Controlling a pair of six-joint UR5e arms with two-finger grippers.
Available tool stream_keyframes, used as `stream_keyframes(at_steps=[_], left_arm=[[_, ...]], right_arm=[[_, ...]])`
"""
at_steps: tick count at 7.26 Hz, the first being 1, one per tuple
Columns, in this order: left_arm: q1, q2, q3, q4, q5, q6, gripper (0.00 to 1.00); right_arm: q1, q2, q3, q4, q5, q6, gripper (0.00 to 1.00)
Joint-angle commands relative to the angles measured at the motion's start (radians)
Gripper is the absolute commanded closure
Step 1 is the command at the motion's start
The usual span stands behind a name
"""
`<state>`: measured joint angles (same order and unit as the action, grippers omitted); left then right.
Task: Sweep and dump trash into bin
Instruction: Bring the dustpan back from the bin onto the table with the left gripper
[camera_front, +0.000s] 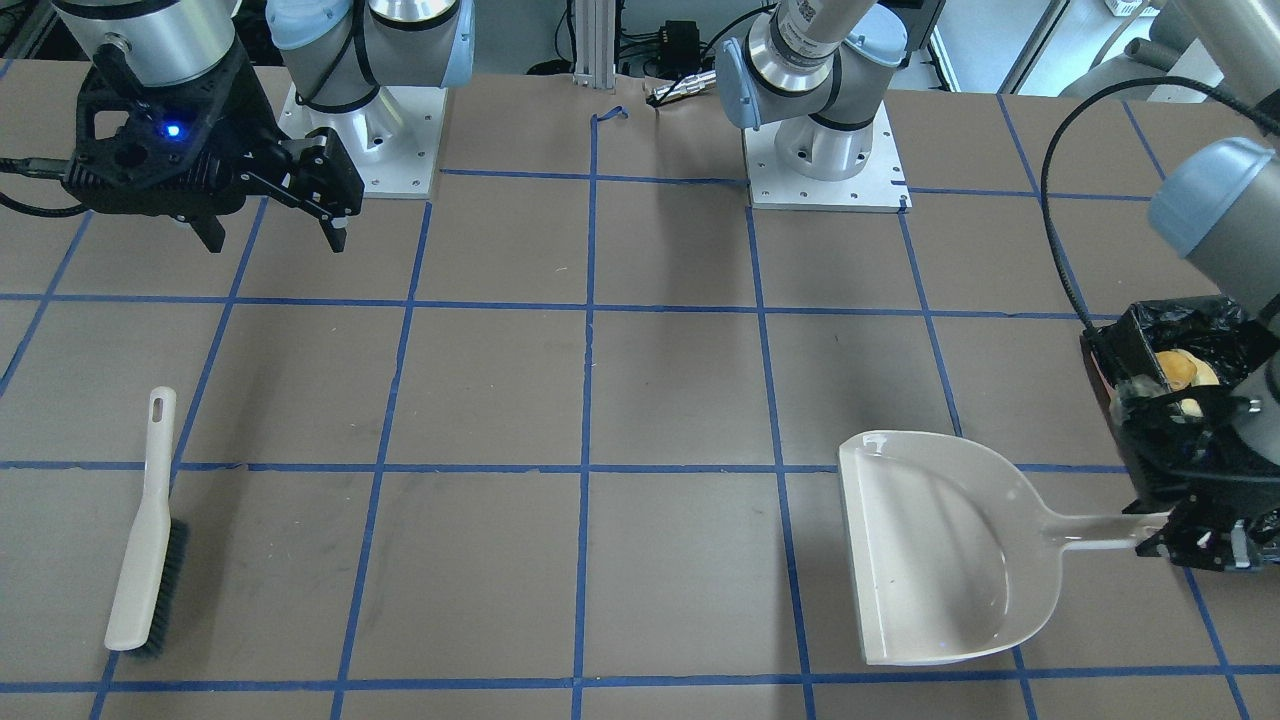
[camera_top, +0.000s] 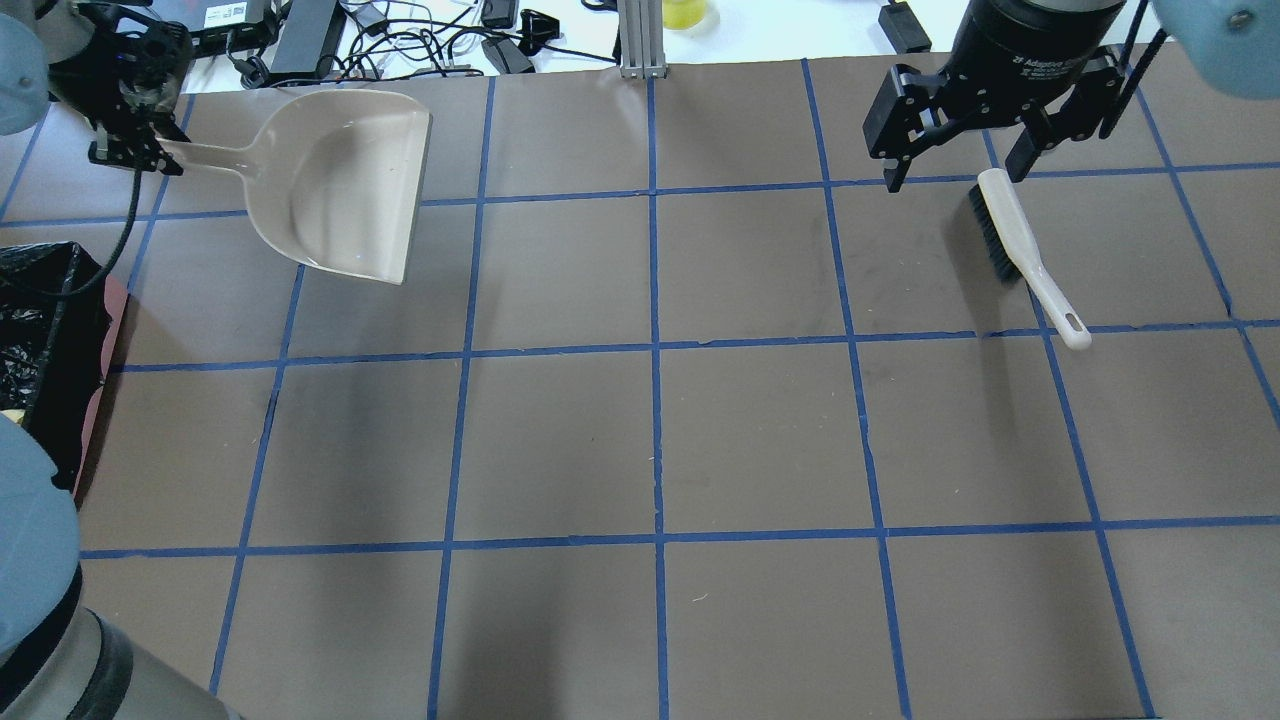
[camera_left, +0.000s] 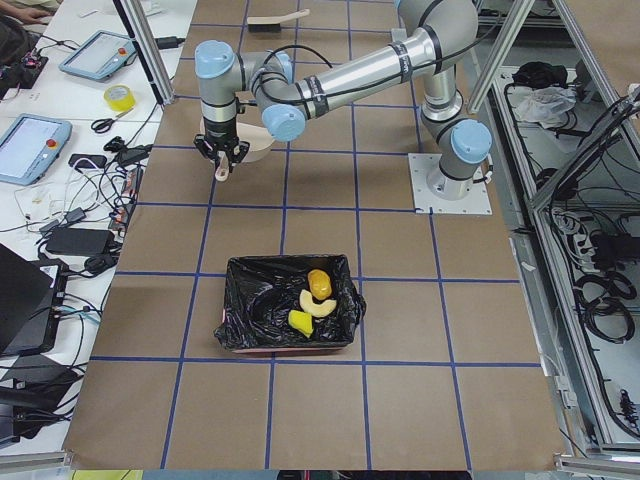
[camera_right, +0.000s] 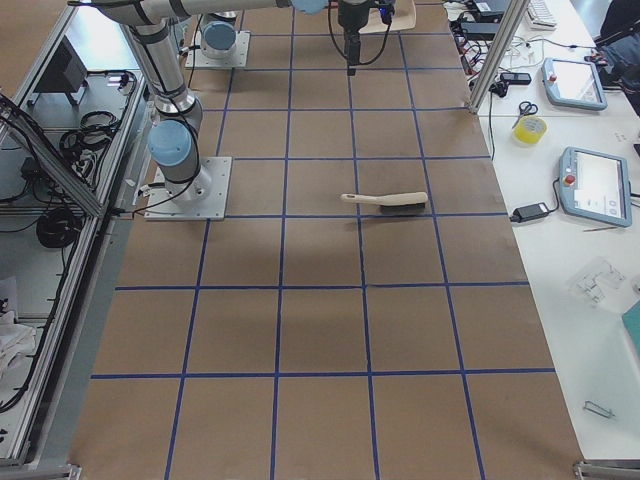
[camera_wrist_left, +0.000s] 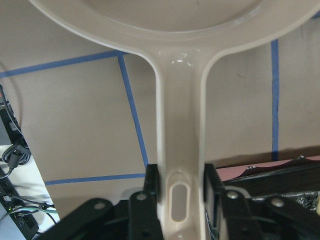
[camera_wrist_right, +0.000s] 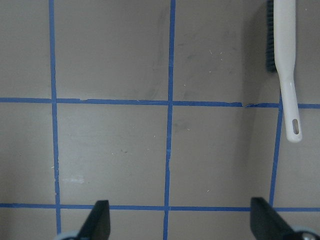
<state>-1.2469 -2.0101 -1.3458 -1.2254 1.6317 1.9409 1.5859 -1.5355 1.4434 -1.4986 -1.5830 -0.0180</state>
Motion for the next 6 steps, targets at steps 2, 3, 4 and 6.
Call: stream_keyframes(at_steps=[2, 3, 4, 6], left_arm=[[-0.087, -0.091, 0.001, 0.001, 0.000, -0.149, 1.00], [-0.113, -0.110, -0.001, 0.012, 0.073, -0.136, 1.00], [-0.133, -0.128, 0.004, 0.017, 0.095, -0.132, 1.00], [-0.155, -0.144, -0.001, 0.015, 0.097, -0.132, 1.00]], right_arm=[[0.000, 0.000, 0.003, -0.035, -0.003, 0.000, 0.00], [0.000, -0.002, 0.015, -0.035, -0.005, 0.000, 0.00], [0.000, -0.002, 0.017, -0.037, -0.003, 0.000, 0.00], [0.000, -0.002, 0.017, -0.037, -0.003, 0.000, 0.00]])
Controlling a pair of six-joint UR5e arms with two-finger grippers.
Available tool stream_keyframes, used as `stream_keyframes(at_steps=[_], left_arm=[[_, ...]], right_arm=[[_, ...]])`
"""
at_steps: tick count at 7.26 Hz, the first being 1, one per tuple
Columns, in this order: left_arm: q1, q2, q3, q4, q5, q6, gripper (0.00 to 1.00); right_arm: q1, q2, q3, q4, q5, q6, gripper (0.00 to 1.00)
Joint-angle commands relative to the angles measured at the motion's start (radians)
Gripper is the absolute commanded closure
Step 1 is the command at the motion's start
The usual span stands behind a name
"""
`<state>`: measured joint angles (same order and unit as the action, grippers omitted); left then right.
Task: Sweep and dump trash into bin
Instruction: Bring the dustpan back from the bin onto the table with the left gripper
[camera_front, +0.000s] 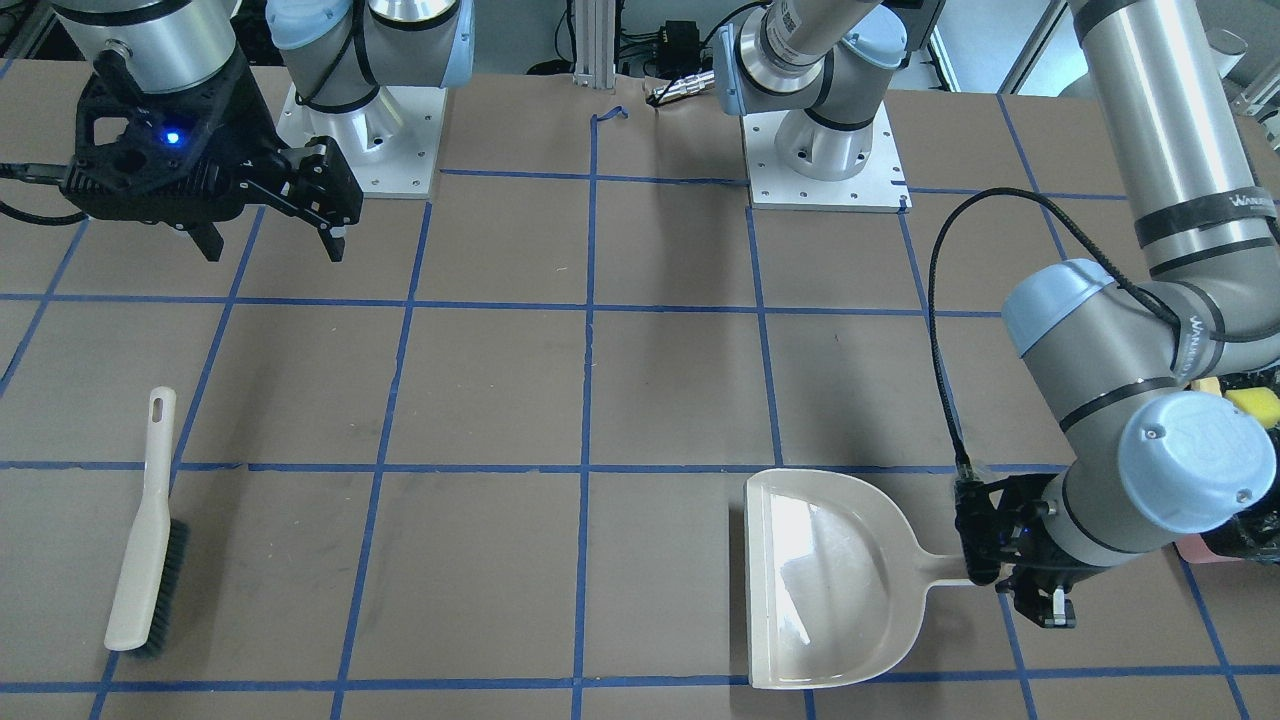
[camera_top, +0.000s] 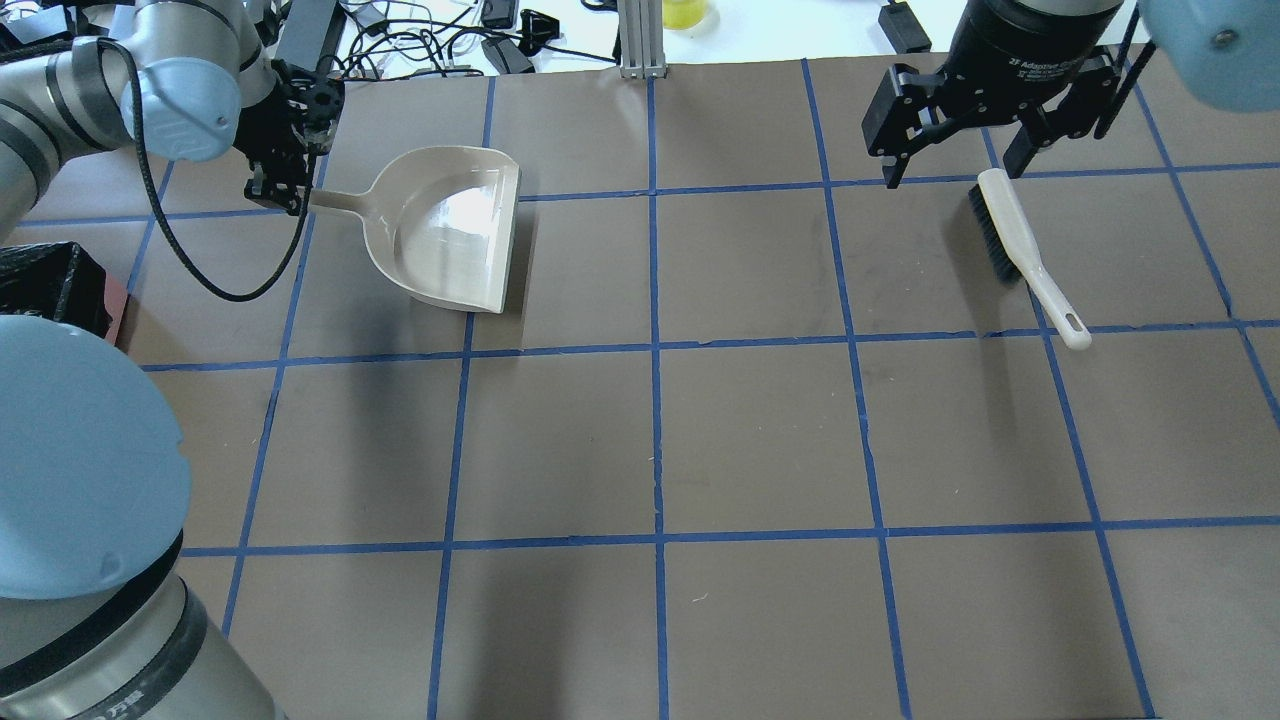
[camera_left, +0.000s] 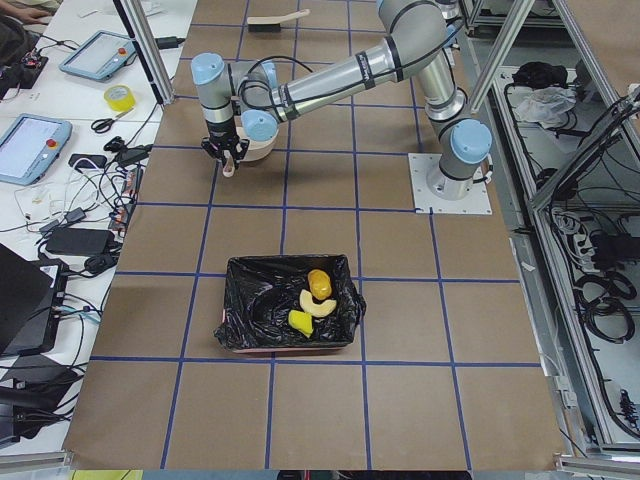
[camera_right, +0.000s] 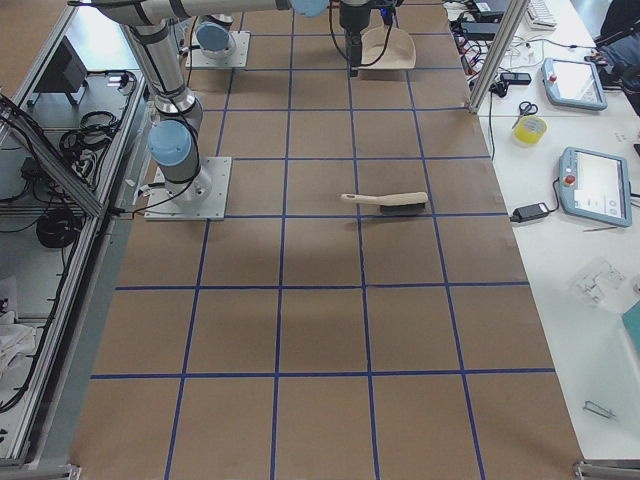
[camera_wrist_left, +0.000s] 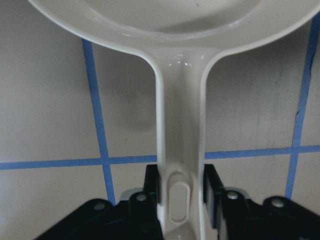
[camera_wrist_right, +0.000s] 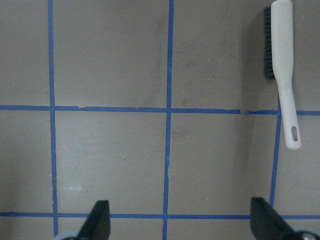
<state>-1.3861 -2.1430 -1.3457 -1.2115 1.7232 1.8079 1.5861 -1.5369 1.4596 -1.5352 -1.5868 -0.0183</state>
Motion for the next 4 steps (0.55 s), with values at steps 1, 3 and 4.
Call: stream_keyframes(at_steps=[1, 3, 4], left_arm=[[-0.016, -0.020, -0.004, 0.001, 0.004, 0.002, 1.00], [-0.024, -0.025, -0.009, 0.001, 0.006, 0.008, 1.00], [-0.031, -0.026, -0.013, 0.003, 0.010, 0.008, 1.00]], right_arm=[[0.000, 0.000, 0.001, 0.000, 0.001, 0.000, 0.00], [0.000, 0.000, 0.001, -0.002, 0.001, 0.000, 0.00], [-0.001, 0.000, 0.001, -0.002, 0.001, 0.000, 0.00]])
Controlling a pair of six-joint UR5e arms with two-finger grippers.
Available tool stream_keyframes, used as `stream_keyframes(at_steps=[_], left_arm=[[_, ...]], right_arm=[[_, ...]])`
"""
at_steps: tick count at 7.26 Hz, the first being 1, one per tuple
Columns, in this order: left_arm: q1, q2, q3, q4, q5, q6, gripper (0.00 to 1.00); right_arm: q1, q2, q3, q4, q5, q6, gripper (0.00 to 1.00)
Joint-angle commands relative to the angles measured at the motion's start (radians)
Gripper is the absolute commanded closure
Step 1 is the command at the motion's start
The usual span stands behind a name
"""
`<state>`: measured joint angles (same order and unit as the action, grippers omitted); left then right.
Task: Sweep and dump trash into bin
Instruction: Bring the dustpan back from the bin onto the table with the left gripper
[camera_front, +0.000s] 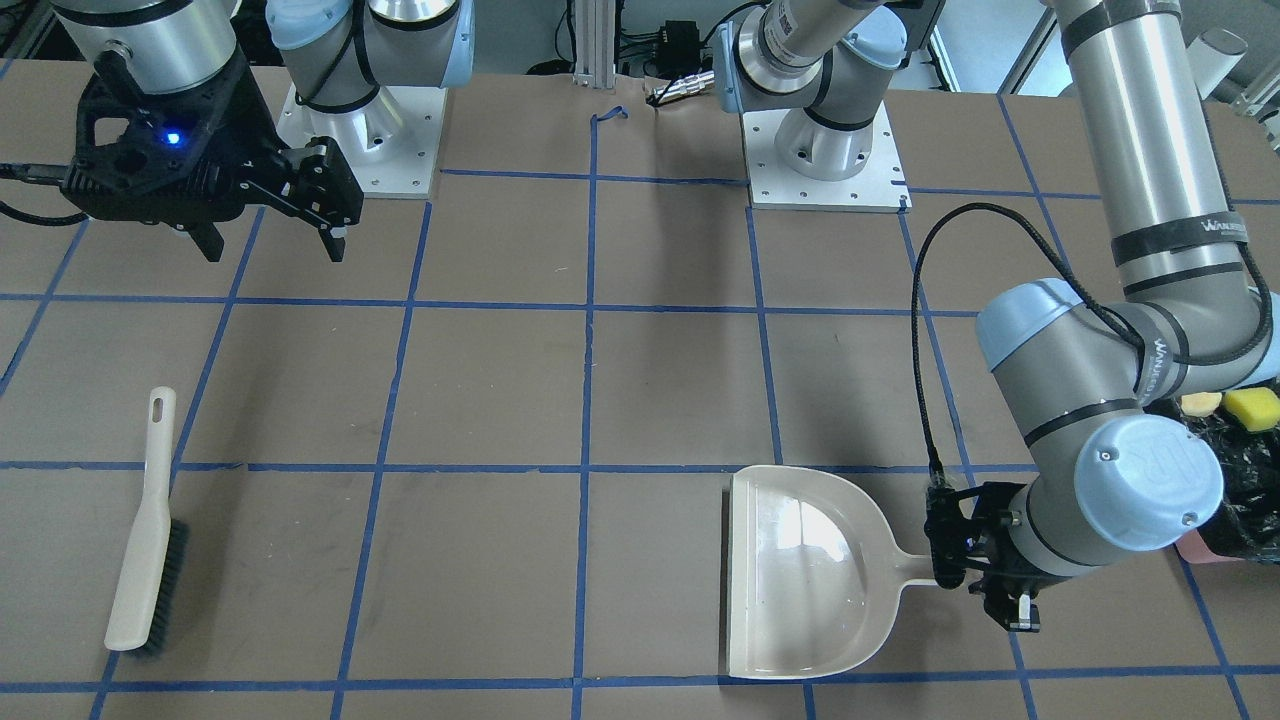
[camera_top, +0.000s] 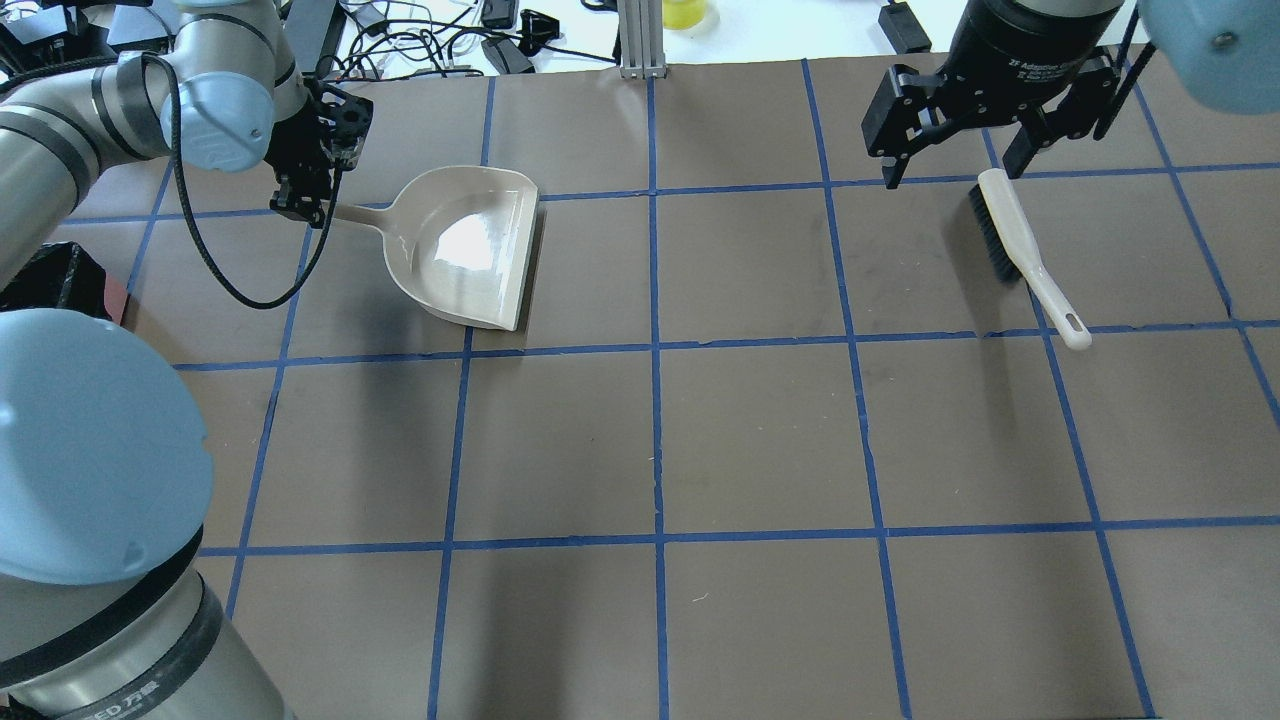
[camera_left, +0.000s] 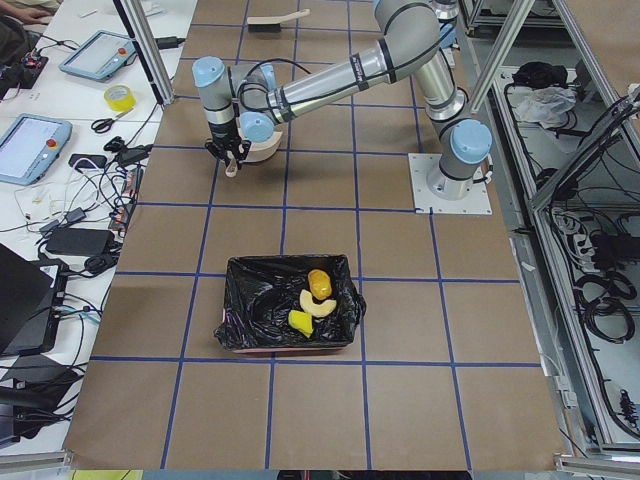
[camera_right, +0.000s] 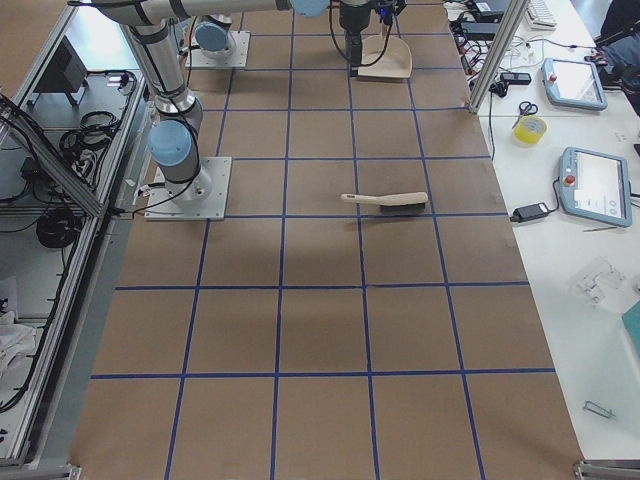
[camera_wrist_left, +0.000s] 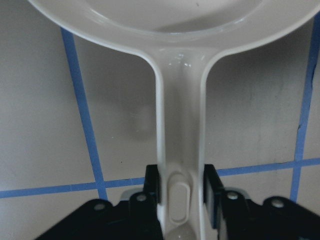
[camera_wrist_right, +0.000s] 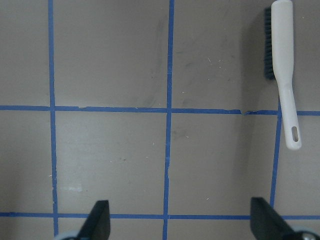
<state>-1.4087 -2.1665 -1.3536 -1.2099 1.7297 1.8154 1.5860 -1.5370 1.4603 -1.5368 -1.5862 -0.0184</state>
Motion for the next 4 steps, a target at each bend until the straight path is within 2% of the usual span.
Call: stream_keyframes(at_steps=[1, 3, 4], left_arm=[[-0.009, -0.006, -0.006, 0.006, 0.002, -0.001, 1.00], [-0.009, -0.006, -0.007, 0.009, 0.001, -0.001, 1.00], [-0.010, -0.007, -0.010, 0.009, -0.001, -0.013, 0.63]], right_arm=[[0.000, 0.000, 0.000, 0.000, 0.000, 0.000, 0.00], [0.000, 0.000, 0.000, 0.000, 0.000, 0.000, 0.00], [0.000, 0.000, 0.000, 0.000, 0.000, 0.000, 0.00]])
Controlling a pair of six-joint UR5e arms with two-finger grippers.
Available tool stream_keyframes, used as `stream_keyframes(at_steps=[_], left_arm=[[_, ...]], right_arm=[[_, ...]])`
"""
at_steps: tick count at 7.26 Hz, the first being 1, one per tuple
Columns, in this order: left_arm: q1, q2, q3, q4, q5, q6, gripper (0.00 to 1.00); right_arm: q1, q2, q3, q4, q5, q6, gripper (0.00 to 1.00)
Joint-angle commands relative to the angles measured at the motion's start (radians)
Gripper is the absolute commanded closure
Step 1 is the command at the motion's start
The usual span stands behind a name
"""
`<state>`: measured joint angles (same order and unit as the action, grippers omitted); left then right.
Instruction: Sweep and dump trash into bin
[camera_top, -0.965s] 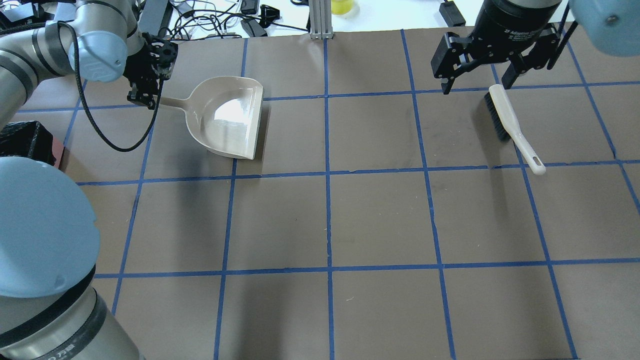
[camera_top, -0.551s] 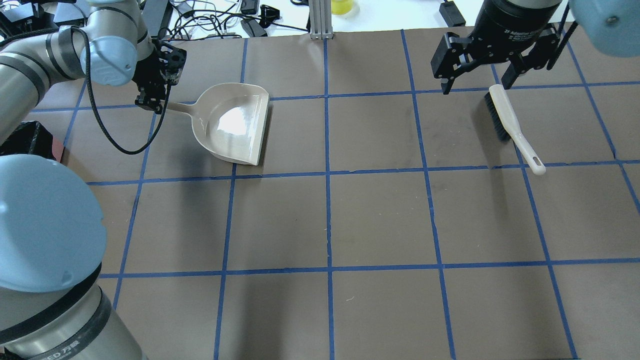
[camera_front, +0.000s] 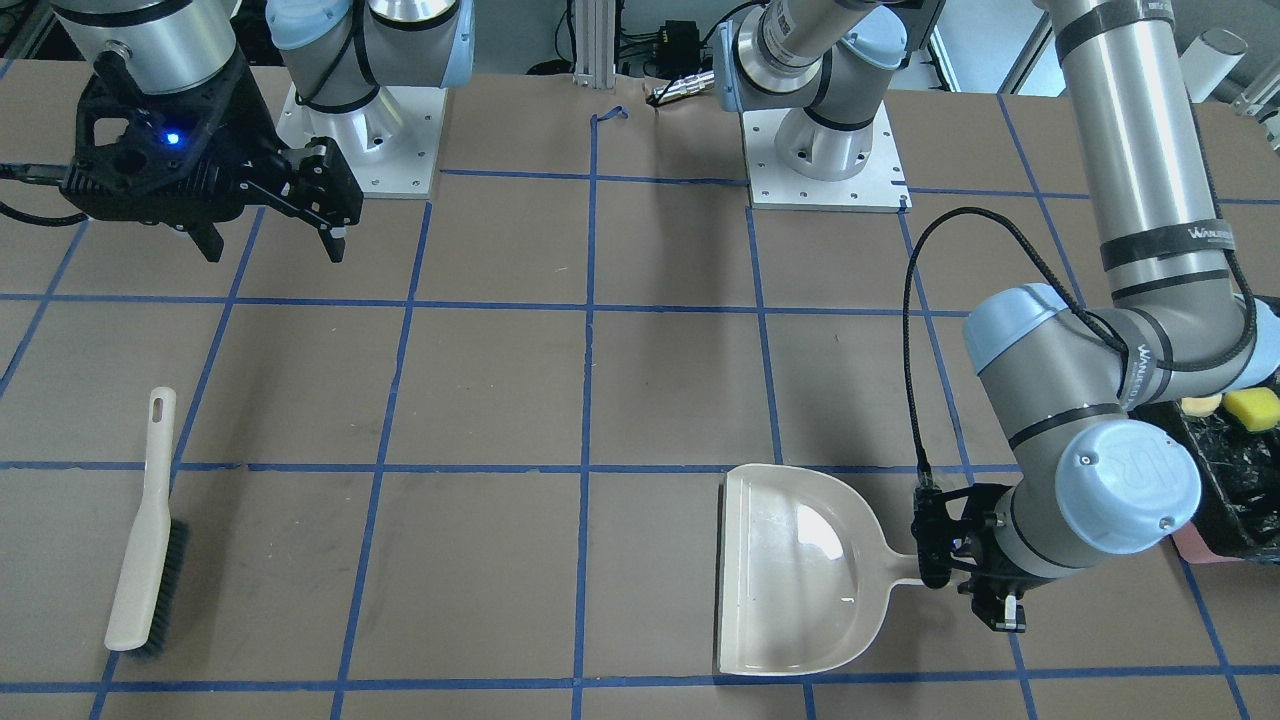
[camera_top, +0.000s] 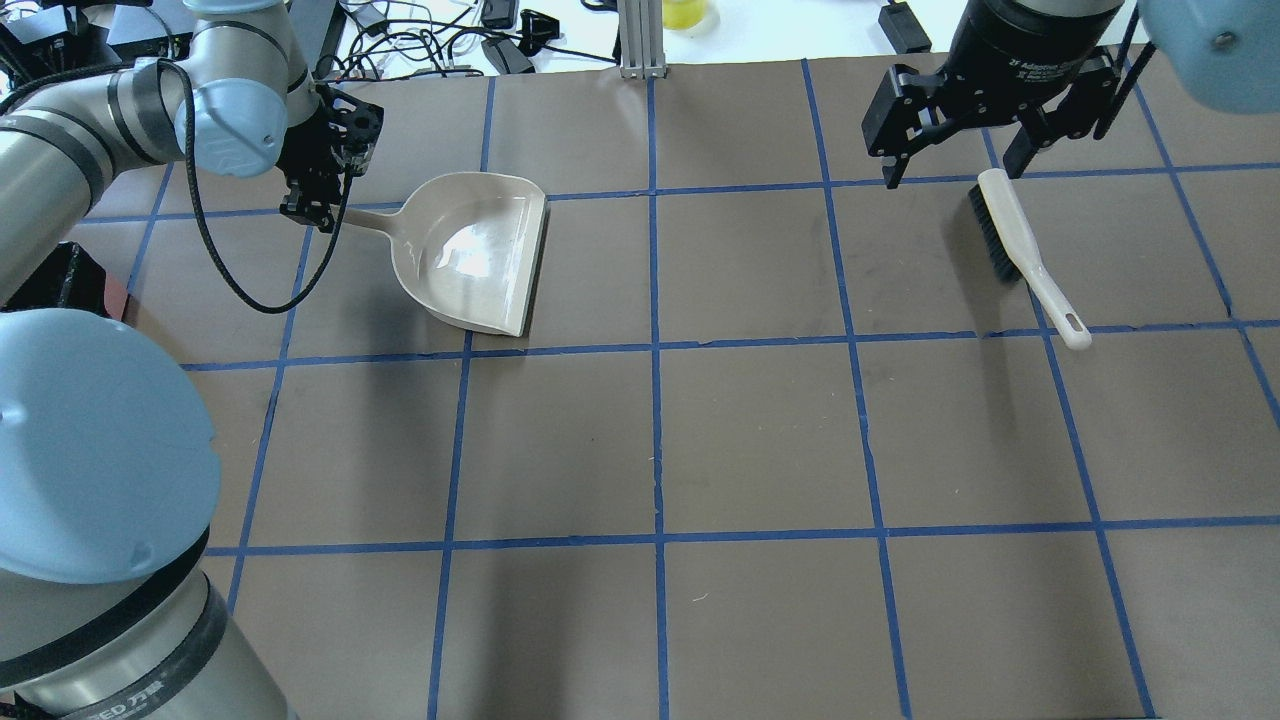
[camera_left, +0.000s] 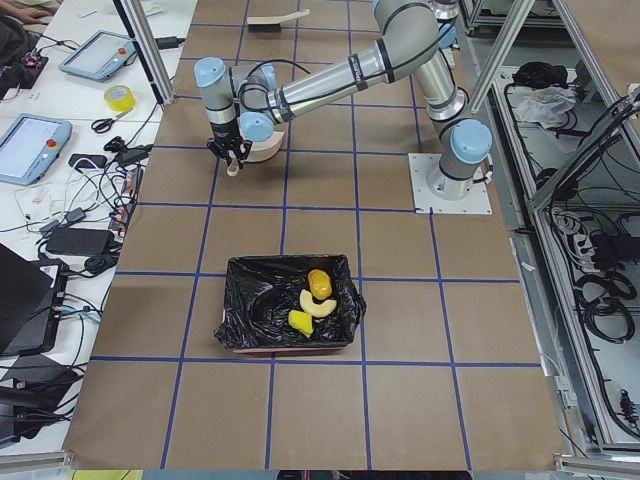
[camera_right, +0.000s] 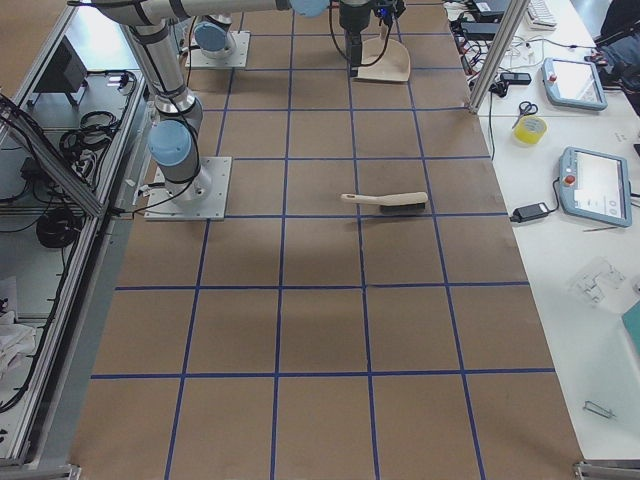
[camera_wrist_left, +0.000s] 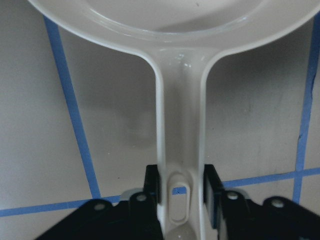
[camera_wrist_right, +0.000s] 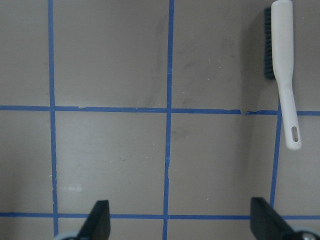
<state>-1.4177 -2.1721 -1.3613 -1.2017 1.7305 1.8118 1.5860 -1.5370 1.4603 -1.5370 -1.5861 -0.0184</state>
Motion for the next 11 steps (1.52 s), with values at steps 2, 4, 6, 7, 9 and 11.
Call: stream_keyframes(at_steps=[2, 4, 6, 7, 9, 11], left_arm=[[-0.001, -0.005, 0.001, 0.002, 0.000, -0.011, 0.48], [-0.013, 0.018, 0.016, -0.012, -0.002, -0.023, 0.27], [-0.020, 0.087, 0.037, -0.103, -0.064, -0.075, 0.27], [-0.032, 0.125, 0.066, -0.180, -0.139, -0.138, 0.27], [-0.090, 0.173, 0.111, -0.260, -0.164, -0.347, 0.27], [-0.160, 0.227, 0.103, -0.277, -0.160, -0.646, 0.15]], right_arm=[[0.000, -0.002, 0.000, 0.000, -0.002, 0.000, 0.00], [0.000, -0.002, 0.000, 0.002, 0.000, 0.002, 0.00], [0.000, 0.000, 0.000, 0.000, 0.002, 0.002, 0.00], [0.000, 0.000, 0.000, 0.000, 0.002, 0.002, 0.00], [0.000, 0.000, 0.000, 0.002, 0.002, 0.002, 0.00], [0.000, 0.000, 0.000, 0.002, 0.000, 0.000, 0.00]])
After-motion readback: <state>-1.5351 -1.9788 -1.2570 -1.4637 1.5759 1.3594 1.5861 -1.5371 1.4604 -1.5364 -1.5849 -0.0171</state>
